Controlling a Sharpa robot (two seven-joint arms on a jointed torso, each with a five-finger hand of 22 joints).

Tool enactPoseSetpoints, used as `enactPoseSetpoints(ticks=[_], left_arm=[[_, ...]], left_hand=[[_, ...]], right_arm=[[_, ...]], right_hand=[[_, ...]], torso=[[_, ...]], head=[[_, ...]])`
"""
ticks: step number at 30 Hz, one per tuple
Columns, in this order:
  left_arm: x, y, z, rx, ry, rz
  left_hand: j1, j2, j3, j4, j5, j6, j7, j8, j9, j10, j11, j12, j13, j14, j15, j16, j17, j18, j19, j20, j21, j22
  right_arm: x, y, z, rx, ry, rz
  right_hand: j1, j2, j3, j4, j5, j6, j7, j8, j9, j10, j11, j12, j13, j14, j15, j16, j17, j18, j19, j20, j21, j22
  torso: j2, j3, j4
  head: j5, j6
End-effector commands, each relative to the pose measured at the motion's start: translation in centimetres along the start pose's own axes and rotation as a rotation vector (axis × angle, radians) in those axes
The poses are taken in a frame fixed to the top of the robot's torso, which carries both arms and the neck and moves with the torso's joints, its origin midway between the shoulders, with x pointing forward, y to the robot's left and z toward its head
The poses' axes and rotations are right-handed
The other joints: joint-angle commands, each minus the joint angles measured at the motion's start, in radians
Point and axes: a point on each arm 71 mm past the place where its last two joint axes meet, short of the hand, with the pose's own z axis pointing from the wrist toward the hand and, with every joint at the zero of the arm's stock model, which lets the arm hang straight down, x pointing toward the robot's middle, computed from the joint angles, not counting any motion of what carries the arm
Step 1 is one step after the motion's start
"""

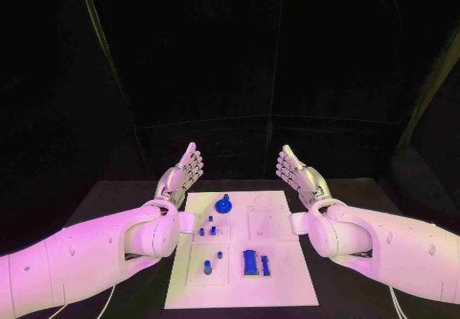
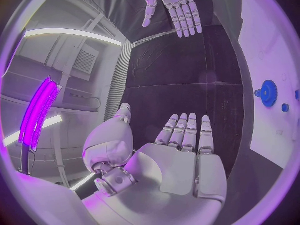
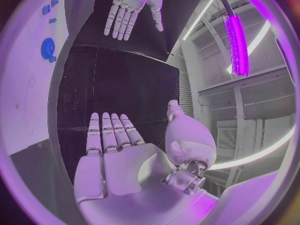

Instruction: Assemble the parts on the task board

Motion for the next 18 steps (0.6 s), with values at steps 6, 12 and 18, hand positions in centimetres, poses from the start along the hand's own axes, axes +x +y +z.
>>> enactPoseSetpoints(ticks=[6,12,18], left_arm=[[-0.08,-0.52,-0.85,0.026,-0.11,0.091],[-0.08,-0.52,-0.85,0.026,-0.11,0.091],[-0.08,-0.52,-0.85,0.026,-0.11,0.091]], left_hand=[[-0.196,0.0,-0.017,0.0,-0.004,-0.146,-0.013,-0.004,-0.002,-0.153,-0.014,-0.007,-0.002,-0.143,-0.008,-0.056,-0.002,-0.06,-0.115,-0.076,-0.008,-0.091],[-0.251,0.0,-0.017,0.0,-0.004,-0.187,-0.013,-0.004,-0.002,-0.197,-0.014,-0.007,-0.002,-0.183,-0.008,-0.056,-0.002,-0.06,-0.146,-0.076,-0.008,-0.091],[-0.291,0.0,-0.017,0.0,-0.004,-0.217,-0.013,-0.004,-0.002,-0.227,-0.014,-0.007,-0.002,-0.211,-0.008,-0.056,-0.002,-0.06,-0.17,-0.076,-0.008,-0.091]], right_arm=[[-0.47,0.26,-0.21,-0.009,-0.1,0.0],[-0.47,0.26,-0.21,-0.009,-0.1,0.0],[-0.47,0.26,-0.21,-0.009,-0.1,0.0]], right_hand=[[-0.231,-0.003,0.027,0.001,-0.01,-0.149,-0.021,-0.004,-0.003,-0.167,-0.008,-0.006,-0.002,-0.174,-0.003,-0.005,-0.003,-0.083,-0.149,-0.039,-0.027,-0.06],[-0.295,-0.003,0.027,0.001,-0.01,-0.19,-0.021,-0.004,-0.003,-0.213,-0.008,-0.006,-0.002,-0.221,-0.003,-0.005,-0.003,-0.083,-0.19,-0.039,-0.027,-0.132],[-0.34,-0.003,0.027,0.001,-0.01,-0.22,-0.021,-0.004,-0.003,-0.247,-0.008,-0.006,-0.002,-0.256,-0.003,-0.005,-0.003,-0.083,-0.218,-0.039,-0.027,-0.132]], torso=[[0.0,0.0003,-0.0003],[0.0,0.0003,-0.0003],[0.0,0.0003,-0.0003]], head=[[0.0,0.0],[0.0,0.0],[0.0,0.0]])
